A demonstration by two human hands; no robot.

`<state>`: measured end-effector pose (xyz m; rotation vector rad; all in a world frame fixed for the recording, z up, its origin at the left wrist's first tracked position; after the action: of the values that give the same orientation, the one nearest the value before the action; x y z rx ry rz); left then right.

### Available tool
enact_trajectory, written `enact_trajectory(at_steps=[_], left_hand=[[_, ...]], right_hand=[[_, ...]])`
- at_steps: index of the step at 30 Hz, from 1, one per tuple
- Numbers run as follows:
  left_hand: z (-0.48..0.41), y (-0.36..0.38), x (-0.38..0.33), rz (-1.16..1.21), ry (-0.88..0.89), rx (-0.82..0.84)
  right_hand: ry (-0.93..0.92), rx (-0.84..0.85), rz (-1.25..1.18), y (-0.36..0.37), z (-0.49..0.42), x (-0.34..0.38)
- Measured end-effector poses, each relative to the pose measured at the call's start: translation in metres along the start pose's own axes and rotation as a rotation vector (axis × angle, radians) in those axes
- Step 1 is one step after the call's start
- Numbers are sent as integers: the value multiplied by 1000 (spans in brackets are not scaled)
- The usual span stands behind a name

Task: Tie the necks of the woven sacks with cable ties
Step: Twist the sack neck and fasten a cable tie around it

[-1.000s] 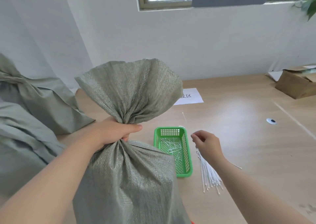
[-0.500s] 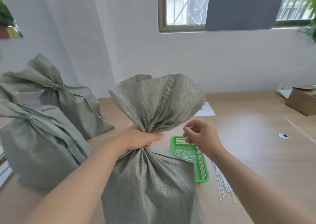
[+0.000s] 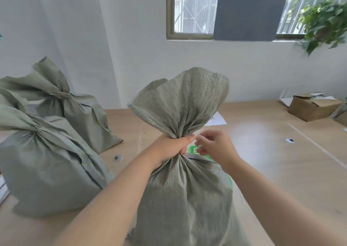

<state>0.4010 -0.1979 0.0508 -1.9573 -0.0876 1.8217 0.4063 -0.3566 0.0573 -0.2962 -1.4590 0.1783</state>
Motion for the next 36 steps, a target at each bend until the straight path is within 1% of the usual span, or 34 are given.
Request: enact_trajectory(at_steps=[3,7,11,15,18,21,24,25,30,36], left_hand=[[8,-5,3,8,0,-30],[14,-9,6,81,-58,-91],[14,-13,1,130,-43,-174],[13,-23,3,117,-57,-231],[15,-29,2,83,-88,-294],[17,-31,2,72,-111,-328],[18,-31,1,30,-101,-339],[19,-31,0,22,-101,-342],[20,-30,3,26,-123,-325],[26,-33,-8,-70,-148,-317]], right_hand=[[58,-22,-180,7,2,-2],[90,76,-302,28,4,4],[126,163,-401,42,6,8],[208,234,-414,56,1,-3],[226,241,-404,55,-4,-12],[245,285,-396,55,-8,-19],[206,384,-376,57,-9,-16],[188,394,-382,55,-10,-14],[131,262,-476,23,-19,-12],[93,276,-451,19,-15,-9]])
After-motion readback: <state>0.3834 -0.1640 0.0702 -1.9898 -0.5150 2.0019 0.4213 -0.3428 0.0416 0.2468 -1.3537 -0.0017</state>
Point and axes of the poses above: each hand's wrist, its own z-axis away from the middle knuckle, its own y-axis out of the palm, x = y × z, the point moved 10 cm from there along -z, towards the middle knuckle, and after that the axes turned 9 degrees about y, right-handed, at the moved point
